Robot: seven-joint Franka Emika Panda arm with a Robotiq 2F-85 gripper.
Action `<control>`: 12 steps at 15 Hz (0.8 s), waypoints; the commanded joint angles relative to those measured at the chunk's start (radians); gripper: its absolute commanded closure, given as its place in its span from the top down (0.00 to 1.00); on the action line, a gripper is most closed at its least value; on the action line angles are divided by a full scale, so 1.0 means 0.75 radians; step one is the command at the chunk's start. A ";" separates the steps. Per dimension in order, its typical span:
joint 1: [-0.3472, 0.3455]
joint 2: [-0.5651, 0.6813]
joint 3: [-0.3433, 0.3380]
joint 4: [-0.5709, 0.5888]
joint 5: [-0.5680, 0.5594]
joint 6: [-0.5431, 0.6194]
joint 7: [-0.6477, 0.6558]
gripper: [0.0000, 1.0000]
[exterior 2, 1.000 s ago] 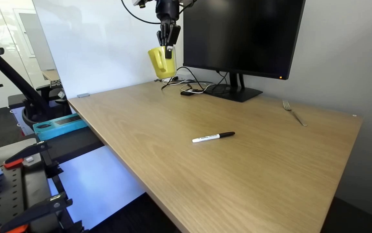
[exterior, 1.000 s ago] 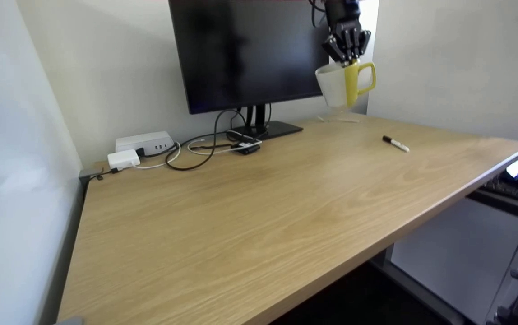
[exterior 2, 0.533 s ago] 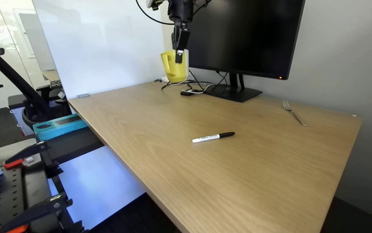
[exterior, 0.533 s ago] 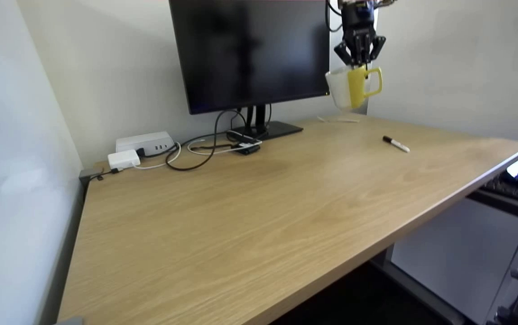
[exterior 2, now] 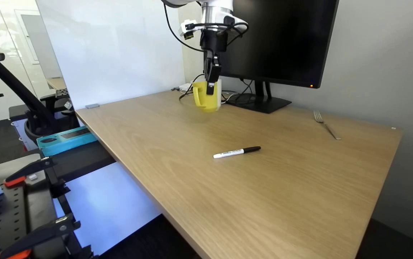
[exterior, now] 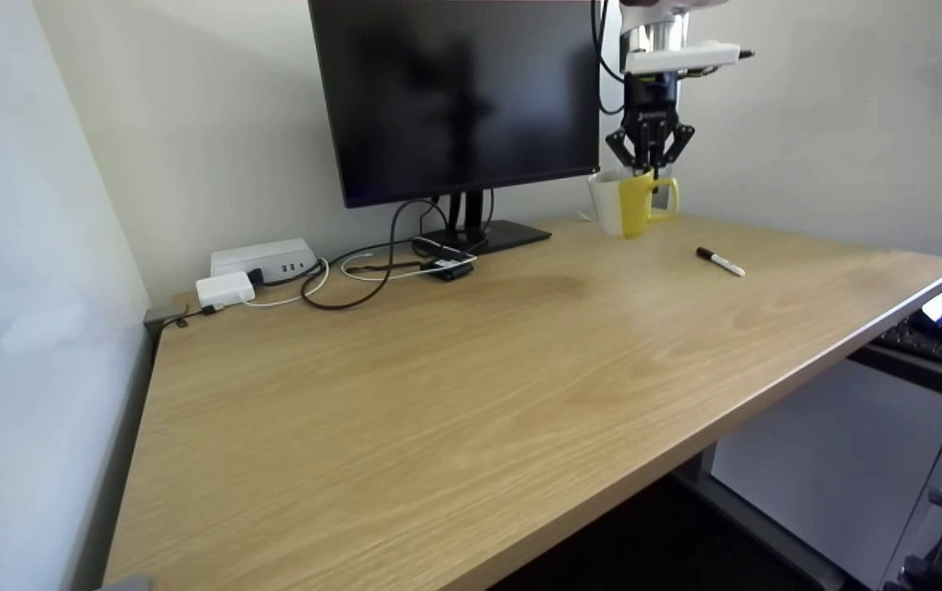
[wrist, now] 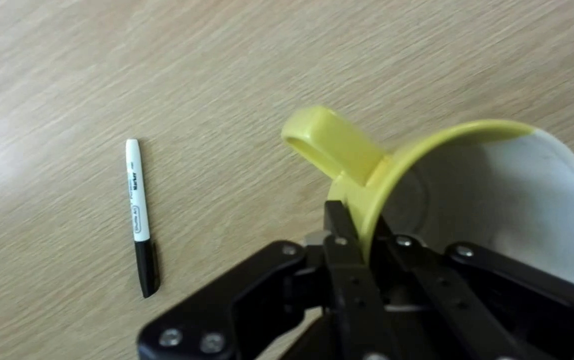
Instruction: Move the mug to the right
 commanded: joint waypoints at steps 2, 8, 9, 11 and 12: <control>-0.023 0.064 0.008 0.008 0.092 0.078 0.004 0.03; -0.036 0.097 0.009 -0.001 0.156 0.125 -0.004 0.03; -0.038 0.098 0.009 -0.002 0.162 0.128 -0.007 0.03; -0.043 0.101 0.008 -0.007 0.173 0.135 -0.009 0.03; -0.047 0.105 0.008 -0.007 0.177 0.136 -0.010 0.03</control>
